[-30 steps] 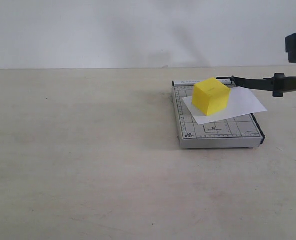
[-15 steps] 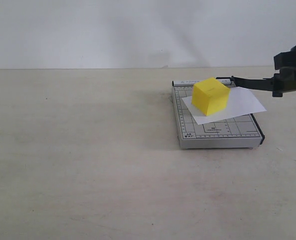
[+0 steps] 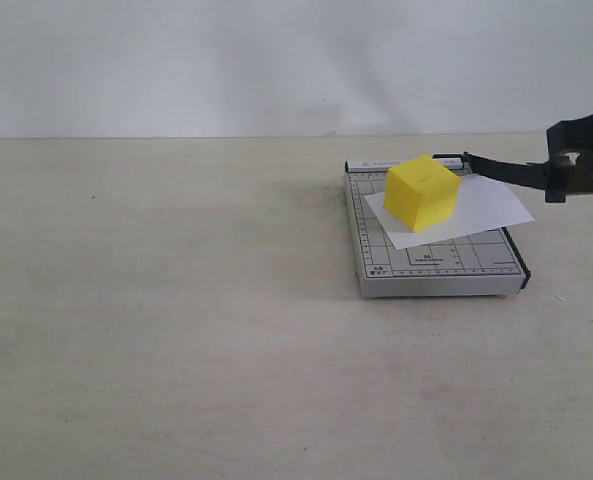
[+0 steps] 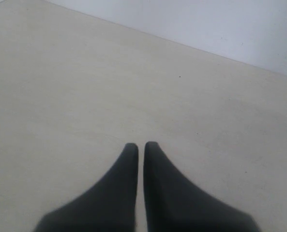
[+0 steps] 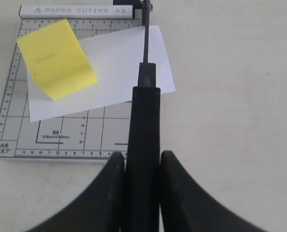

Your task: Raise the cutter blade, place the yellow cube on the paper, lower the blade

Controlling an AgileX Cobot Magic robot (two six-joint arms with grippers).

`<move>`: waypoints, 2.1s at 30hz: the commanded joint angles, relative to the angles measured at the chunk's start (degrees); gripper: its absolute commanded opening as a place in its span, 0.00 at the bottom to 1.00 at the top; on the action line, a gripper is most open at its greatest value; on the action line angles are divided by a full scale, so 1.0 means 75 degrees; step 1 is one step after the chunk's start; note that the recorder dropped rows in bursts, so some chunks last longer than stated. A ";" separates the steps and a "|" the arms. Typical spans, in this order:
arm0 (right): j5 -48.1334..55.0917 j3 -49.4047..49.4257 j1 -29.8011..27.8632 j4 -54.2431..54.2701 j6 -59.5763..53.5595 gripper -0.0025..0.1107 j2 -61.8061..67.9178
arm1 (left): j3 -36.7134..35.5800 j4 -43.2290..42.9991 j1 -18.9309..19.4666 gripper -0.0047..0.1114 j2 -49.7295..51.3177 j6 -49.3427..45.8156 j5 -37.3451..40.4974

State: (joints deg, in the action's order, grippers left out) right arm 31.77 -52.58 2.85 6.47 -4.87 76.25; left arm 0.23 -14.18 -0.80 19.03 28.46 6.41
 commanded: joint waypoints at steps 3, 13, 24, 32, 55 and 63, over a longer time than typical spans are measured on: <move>0.0274 0.0949 0.0005 0.0138 -0.0030 0.04 -0.0013 | -0.0031 -0.0052 -0.0055 0.08 -0.0029 0.0085 -0.0063; -0.0555 0.2356 0.0398 0.0278 -0.0167 0.04 -0.0013 | -0.0031 -0.0052 -0.0055 0.08 -0.0029 0.0085 -0.0063; -0.0998 0.2922 0.0398 0.0292 -0.0167 0.04 0.0632 | -0.0031 -0.0589 -0.0055 0.08 -0.0029 0.0085 -0.0063; -0.1011 0.2922 0.0398 0.0417 -0.0238 0.04 0.0681 | -0.0031 -0.2645 -0.0055 0.08 -0.0029 0.2586 0.0150; -0.1040 0.2922 0.0398 0.0543 -0.0360 0.04 0.1033 | -0.0031 -0.4795 -0.0055 0.08 -0.0029 0.4434 0.0063; -0.1255 0.2922 0.0398 0.0543 -0.0360 0.05 0.1033 | -0.0031 -0.4795 -0.0055 0.08 -0.0043 0.4434 0.0064</move>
State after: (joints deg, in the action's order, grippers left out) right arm 13.63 -32.60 5.14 9.75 -7.04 83.26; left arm 0.23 -49.86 -0.80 19.03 61.35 7.21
